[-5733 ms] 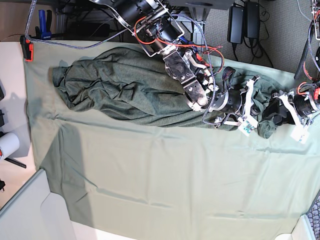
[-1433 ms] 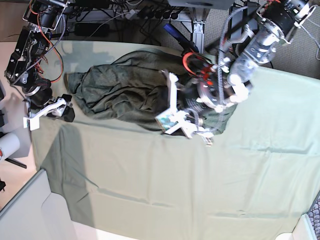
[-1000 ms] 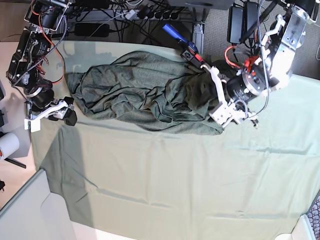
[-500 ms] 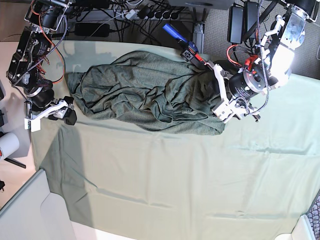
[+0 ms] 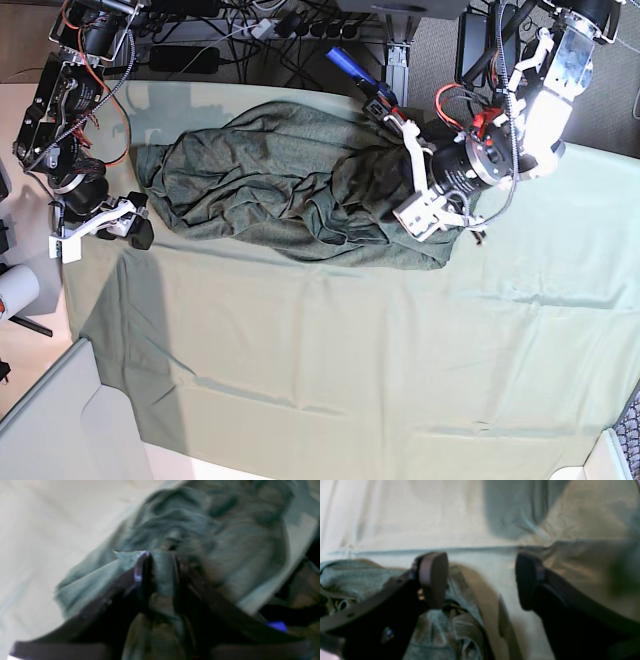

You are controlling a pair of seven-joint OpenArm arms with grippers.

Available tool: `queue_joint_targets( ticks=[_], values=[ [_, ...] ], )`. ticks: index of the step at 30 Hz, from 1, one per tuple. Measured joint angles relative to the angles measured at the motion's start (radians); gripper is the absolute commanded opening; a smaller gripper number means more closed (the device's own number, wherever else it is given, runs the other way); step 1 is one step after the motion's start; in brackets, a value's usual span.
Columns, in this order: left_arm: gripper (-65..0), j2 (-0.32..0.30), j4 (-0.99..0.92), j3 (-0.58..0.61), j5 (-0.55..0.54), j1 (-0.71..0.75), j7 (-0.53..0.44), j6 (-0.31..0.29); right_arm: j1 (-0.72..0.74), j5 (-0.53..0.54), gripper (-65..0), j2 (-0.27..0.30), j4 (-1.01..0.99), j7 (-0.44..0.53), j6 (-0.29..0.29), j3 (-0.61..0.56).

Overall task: Fold the T-shirt properly
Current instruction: 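Lay the held end over the bundle and open the left gripper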

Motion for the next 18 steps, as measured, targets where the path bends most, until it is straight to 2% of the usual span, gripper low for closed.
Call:
queue_joint_targets(
  ticks=[12, 13, 16, 18],
  values=[
    [-50.3, -0.001, 0.0, 0.028, 0.042, 0.0, 0.0, 0.0, 0.0, 0.0, -23.2, 0.0, 0.0, 0.0, 0.0, 0.0],
    [-52.2, 0.0, 0.0, 0.031, 0.042, 0.0, 0.0, 0.0, 0.0, 0.0, -23.2, 0.0, 0.0, 0.0, 0.0, 0.0],
    [-63.7, 0.0, 0.0, 0.044, 0.049, 0.0, -0.019, 0.0, 0.0, 0.0, -23.2, 0.0, 0.0, 0.0, 0.0, 0.0],
    [-65.0, -0.002, 0.0, 0.061, 0.051, 0.0, -0.037, 0.0, 0.0, 0.0, -23.2, 0.0, 0.0, 0.0, 0.0, 0.0]
  ],
)
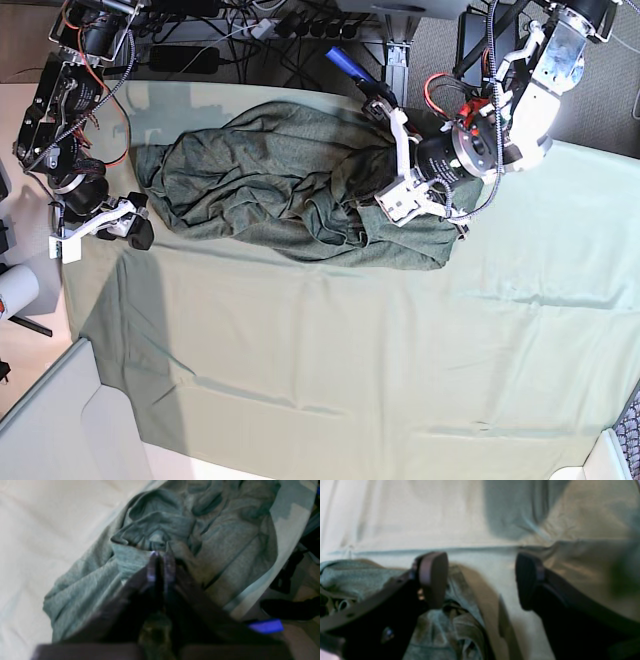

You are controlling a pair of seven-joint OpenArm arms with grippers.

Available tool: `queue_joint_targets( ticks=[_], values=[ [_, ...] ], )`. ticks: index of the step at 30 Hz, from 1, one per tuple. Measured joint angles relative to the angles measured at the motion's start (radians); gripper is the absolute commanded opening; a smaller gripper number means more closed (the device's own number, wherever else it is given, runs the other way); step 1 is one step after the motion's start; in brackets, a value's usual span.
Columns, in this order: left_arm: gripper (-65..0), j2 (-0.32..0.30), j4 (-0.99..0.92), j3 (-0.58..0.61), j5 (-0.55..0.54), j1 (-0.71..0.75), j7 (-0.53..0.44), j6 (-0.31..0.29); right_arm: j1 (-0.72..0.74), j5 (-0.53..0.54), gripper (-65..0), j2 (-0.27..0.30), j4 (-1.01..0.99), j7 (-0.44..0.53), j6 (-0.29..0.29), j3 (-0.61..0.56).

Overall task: Fold the T-shirt properly
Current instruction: 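Lay the held end over the bundle and open the left gripper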

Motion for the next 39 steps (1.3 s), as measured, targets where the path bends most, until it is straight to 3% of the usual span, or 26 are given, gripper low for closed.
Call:
queue_joint_targets(
  ticks=[6, 15, 26, 32, 39],
  values=[
    [-65.0, 0.0, -0.002, 0.107, 0.105, -0.006, -0.008, 0.0, 0.0, 0.0, -23.2, 0.0, 0.0, 0.0, 0.0, 0.0],
    [-65.0, 0.028, -0.012, 0.262, 0.136, -0.066, -0.008, 0.003, 0.0, 0.0, -23.2, 0.0, 0.0, 0.0, 0.0, 0.0],
    [-65.0, 0.033, -0.012, 0.333, 0.136, -0.066, 0.0, 0.003, 0.0, 0.0, -23.2, 0.0, 0.0, -0.031, 0.0, 0.0],
    [-45.7, 0.033, -0.012, 0.334, 0.084, -0.066, 0.057, -0.001, -0.015, 0.0, -23.2, 0.006, -0.002, -0.084, 0.0, 0.0],
    [-44.3, 0.033, -0.012, 0.334, 0.024, -0.066, 0.067, -0.001, -0.056, 0.093, -23.2, 0.008, -0.051, -0.158, 0.042, -0.005]
  ],
)
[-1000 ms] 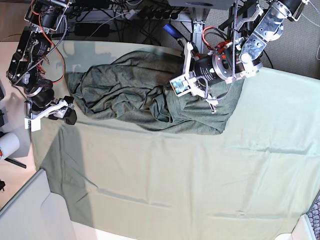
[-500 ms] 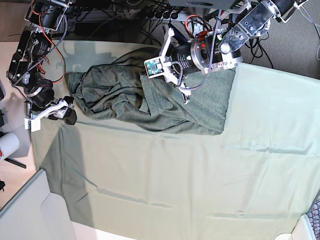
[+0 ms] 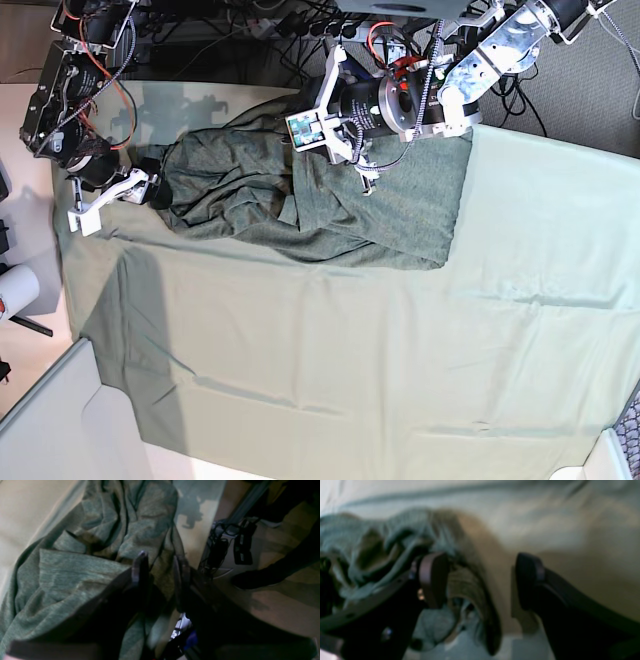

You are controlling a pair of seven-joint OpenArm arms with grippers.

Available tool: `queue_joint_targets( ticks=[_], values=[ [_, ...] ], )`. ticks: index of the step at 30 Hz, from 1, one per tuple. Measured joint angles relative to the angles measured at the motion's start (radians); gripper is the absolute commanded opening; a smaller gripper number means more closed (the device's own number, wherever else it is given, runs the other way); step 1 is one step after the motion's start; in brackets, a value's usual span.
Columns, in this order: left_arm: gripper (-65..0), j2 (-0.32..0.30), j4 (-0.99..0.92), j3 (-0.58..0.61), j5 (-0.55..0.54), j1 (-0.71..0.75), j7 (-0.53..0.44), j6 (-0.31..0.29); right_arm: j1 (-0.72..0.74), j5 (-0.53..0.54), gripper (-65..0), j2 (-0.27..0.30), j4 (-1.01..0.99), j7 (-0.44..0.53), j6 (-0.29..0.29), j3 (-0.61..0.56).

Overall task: Fold the T-shirt properly
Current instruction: 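Lay the held end over the bundle and open the left gripper, then grasp the bundle's edge with the right gripper and fold it over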

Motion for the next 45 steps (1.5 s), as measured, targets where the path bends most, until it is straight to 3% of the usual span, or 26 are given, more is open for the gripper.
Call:
queue_joint_targets(
  ticks=[5, 15, 17, 21, 29, 35, 40, 45],
  values=[
    [-44.3, 0.0, 0.0, 0.0, 0.0, 0.0, 0.0, 0.0, -0.006, 0.035, -23.2, -0.002, -0.002, -0.034, 0.007, -0.049],
    [-44.3, 0.0, 0.051, -0.045, -0.005, 0.0, -0.015, 0.0, -0.003, 0.058, -25.1, 0.0, 0.0, 0.001, 0.011, -0.16],
    [-44.3, 0.0, 0.058, -0.085, -0.014, 0.0, -0.014, 0.0, -0.003, 0.056, -36.1, 0.001, -0.001, 0.005, 0.011, -0.16],
    [-44.3, 0.001, 0.06, -0.194, -0.085, 0.0, -0.015, -0.002, -0.006, 0.037, -64.9, -0.002, -0.001, 0.026, 0.014, -0.164],
    [-44.3, -0.044, 0.06, -0.417, -0.163, 0.003, -0.015, -0.014, -0.006, -0.121, -65.0, -0.002, -0.002, 0.13, 0.022, -0.156],
    [-44.3, -0.11, 0.06, -0.514, -0.201, 0.003, -0.014, -0.015, -0.006, -0.176, -65.0, 0.002, -0.002, 0.14, 0.023, -0.033],
    [-44.3, -0.166, 0.06, -0.518, -0.203, 0.006, -0.006, -0.019, -0.008, -0.172, -65.0, 0.066, -0.005, 0.137, 0.023, 0.027],
    [-44.3, -0.177, 0.06, -0.518, -0.203, 0.011, 0.008, -0.019, -0.005, 0.01, -65.0, 0.114, -0.001, 0.085, 0.023, 0.034]
  ],
)
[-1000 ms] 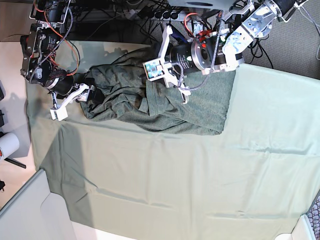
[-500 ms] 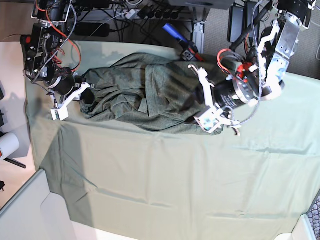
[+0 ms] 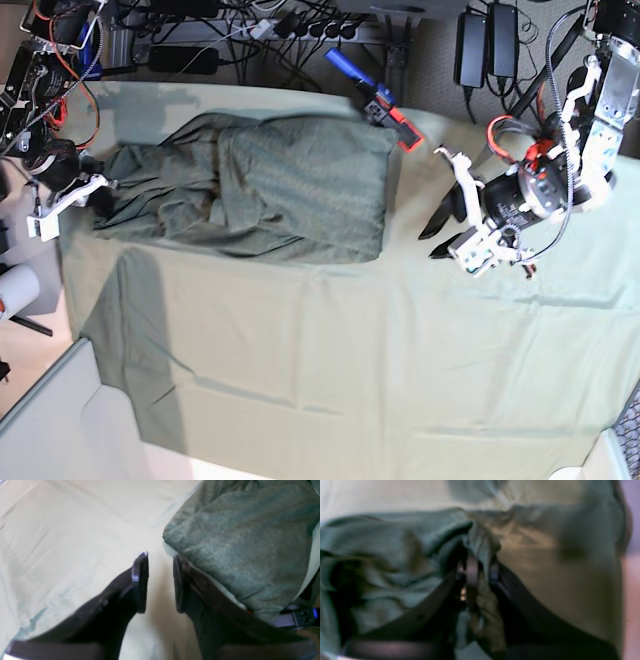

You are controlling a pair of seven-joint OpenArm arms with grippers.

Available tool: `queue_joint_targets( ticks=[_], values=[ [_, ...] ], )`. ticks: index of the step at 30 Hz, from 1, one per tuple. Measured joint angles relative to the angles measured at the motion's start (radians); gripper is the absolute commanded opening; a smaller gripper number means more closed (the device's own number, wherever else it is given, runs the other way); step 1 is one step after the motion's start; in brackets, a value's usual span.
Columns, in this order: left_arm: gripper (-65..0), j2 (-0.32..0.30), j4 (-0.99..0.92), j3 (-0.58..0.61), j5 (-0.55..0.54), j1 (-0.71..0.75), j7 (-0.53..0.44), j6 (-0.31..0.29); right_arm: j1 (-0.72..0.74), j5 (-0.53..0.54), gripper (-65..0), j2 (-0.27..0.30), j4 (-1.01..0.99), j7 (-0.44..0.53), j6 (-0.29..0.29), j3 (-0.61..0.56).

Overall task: Fold the T-shirt properly
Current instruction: 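Grasp the bundle's edge with the right gripper and fold it over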

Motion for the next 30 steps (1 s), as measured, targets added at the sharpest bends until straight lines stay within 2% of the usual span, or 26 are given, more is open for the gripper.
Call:
queue_joint_targets(
  ticks=[4, 8, 11, 16, 22, 30],
  values=[
    [-44.3, -0.001, 0.0, 0.0, 0.01, 0.0, 0.0, 0.0, 0.002, 0.039, -65.0, -0.054, 0.083, -0.072, 0.0, 0.0],
    [-44.3, -0.041, 0.0, 0.0, 0.026, 0.0, -0.002, 0.0, 0.001, 0.113, -65.0, -0.171, 0.258, -0.161, 0.003, 0.0],
    [-44.3, -0.062, 0.0, 0.0, 0.027, 0.0, -0.002, 0.0, -0.02, 0.118, -65.0, -0.254, 0.377, -0.167, 0.004, 0.0],
    [-44.3, -0.105, 0.0, 0.0, 0.024, 0.001, -0.003, -0.001, -0.08, 0.109, -65.0, -0.344, 0.497, -0.172, 0.004, -0.008],
    [-44.3, -0.128, 0.0, -0.002, 0.025, 0.014, -0.003, -0.001, -0.121, 0.116, -65.0, -0.42, 0.595, -0.171, 0.005, -0.123],
    [-44.3, -0.128, 0.0, -0.002, 0.024, 0.014, -0.003, -0.002, -0.119, 0.048, -65.0, -0.463, 0.609, -0.162, 0.004, -0.312]
  ],
)
